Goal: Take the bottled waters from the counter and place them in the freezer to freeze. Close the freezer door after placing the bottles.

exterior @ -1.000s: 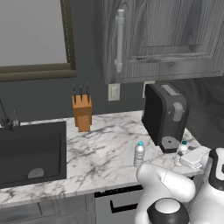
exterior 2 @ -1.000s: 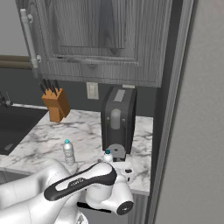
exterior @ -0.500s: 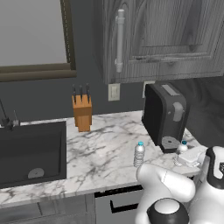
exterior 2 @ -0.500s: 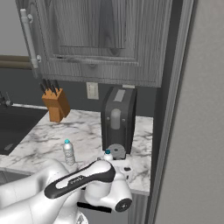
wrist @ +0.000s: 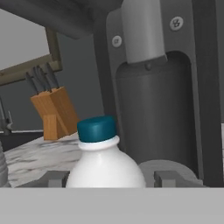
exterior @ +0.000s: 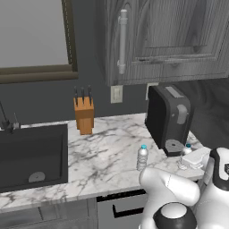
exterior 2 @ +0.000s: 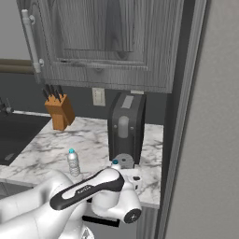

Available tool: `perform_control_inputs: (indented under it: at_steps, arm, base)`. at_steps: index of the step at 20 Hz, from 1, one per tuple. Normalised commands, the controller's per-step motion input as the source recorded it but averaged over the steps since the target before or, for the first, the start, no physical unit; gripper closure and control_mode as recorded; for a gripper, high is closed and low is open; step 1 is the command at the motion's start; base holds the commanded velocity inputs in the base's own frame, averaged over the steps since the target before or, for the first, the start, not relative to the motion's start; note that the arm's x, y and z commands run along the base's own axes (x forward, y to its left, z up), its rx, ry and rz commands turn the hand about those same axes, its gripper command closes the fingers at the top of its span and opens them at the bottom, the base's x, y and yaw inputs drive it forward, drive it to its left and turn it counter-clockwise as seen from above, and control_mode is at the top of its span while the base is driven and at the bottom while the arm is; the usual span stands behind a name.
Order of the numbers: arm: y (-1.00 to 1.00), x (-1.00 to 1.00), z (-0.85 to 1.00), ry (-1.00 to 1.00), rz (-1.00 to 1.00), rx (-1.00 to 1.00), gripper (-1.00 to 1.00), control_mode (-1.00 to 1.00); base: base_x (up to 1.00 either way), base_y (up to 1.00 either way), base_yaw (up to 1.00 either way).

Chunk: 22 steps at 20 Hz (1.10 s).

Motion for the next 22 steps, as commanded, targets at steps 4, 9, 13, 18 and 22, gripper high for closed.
perform_control_inputs:
  at_steps: [4, 9, 13, 18, 22]
  arm:
    - [0.00, 0.00, 0.00, 0.00, 0.00, 0.00, 1.00, -1.00]
    - [0.00, 0.00, 0.00, 0.00, 0.00, 0.00, 1.00, -1.00]
    - [0.17, 0.02, 0.20, -0.01, 0.00, -0.08, 1.00, -1.00]
    - [0.10, -0.08, 0.86, 0.00, -0.01, -0.20, 1.00, -1.00]
    - [0.06, -0.37, 1.00, 0.00, 0.15, -0.14, 1.00, -1.00]
  base:
    - [0.00, 0.00, 0.00]
    - [0.00, 0.00, 0.00]
    - [0.00, 0.00, 0.00]
    - [0.00, 0.00, 0.00]
    - [0.00, 0.00, 0.00]
